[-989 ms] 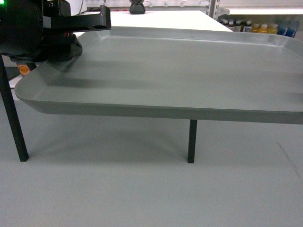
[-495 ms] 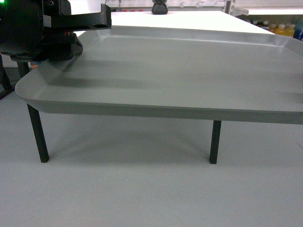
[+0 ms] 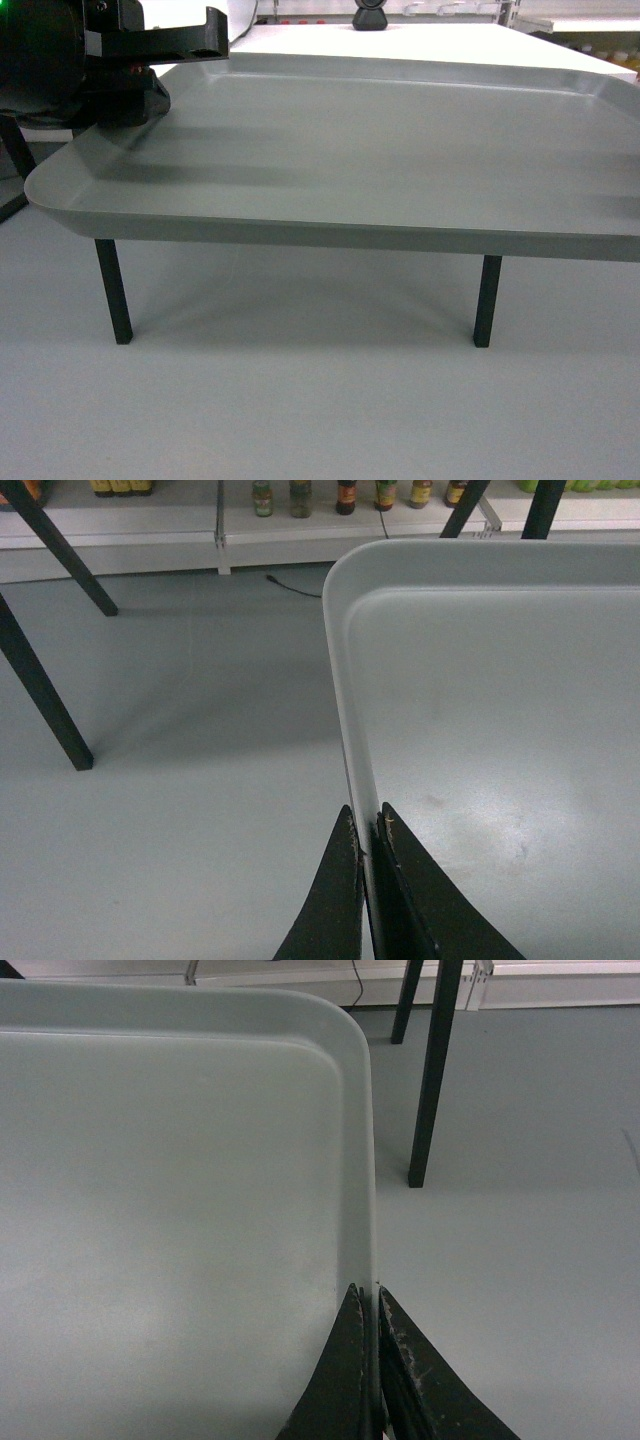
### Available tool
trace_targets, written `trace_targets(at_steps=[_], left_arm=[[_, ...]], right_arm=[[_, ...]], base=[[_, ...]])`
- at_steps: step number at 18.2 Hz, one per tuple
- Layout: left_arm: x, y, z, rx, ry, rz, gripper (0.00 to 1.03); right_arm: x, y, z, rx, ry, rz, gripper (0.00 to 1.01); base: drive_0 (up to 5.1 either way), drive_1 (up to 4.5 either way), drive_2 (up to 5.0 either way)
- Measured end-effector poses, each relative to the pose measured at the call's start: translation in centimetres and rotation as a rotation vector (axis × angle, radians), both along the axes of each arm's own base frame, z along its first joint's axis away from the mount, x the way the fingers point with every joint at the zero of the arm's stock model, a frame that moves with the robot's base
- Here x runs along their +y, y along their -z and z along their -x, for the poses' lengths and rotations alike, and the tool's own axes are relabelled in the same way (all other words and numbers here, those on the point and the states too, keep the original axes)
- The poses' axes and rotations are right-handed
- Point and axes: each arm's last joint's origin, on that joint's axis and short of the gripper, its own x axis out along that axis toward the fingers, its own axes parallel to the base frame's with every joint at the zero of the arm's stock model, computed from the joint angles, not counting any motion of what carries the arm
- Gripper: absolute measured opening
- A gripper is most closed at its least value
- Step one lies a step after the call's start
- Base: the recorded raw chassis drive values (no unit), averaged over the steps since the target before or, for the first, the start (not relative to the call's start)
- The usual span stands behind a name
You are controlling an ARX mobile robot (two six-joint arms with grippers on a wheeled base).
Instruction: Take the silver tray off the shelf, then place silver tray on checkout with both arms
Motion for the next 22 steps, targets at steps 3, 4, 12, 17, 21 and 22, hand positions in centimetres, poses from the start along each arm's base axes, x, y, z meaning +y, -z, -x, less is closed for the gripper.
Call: trace_targets(at_steps=[3, 4, 12, 17, 21, 22], left_arm=[[-0.07, 0.0, 0.02, -0.001, -0.001, -0.001, 0.03], [-0.07, 0.0, 0.02, -0.001, -0.001, -0.001, 0.03], [-0.08, -0.05, 0.01, -0.005, -0.001, 0.001, 0.03], [-0.07, -0.01, 0.03, -0.001, -0.001, -0.001, 0.03], [-0.07, -0.02, 0.03, -0.002, -0.001, -0.001, 0.03], [-0.07, -0.03, 0.02, -0.003, -0.001, 0.0, 0.03]], right_arm=[[-0.16, 0.01, -0.01, 0.001, 0.006, 0.001, 0.02], [-0.16, 0.01, -0.01, 0.001, 0.006, 0.001, 0.02], [-0.16, -0.01, -0.01, 0.0, 0.007, 0.002, 0.02], [-0.16, 0.0, -0.01, 0.001, 0.007, 0.002, 0.02], [-0.16, 0.01, -0.01, 0.001, 0.006, 0.002, 0.02], [-0.16, 0.01, -0.01, 0.001, 0.007, 0.002, 0.02]], base=[[0.0, 0.0, 0.0], [0.0, 0.0, 0.0], [0.0, 1.55, -1.6], [0.0, 4.21, -4.1], [0.1, 4.25, -4.1], [0.1, 4.29, -4.1]])
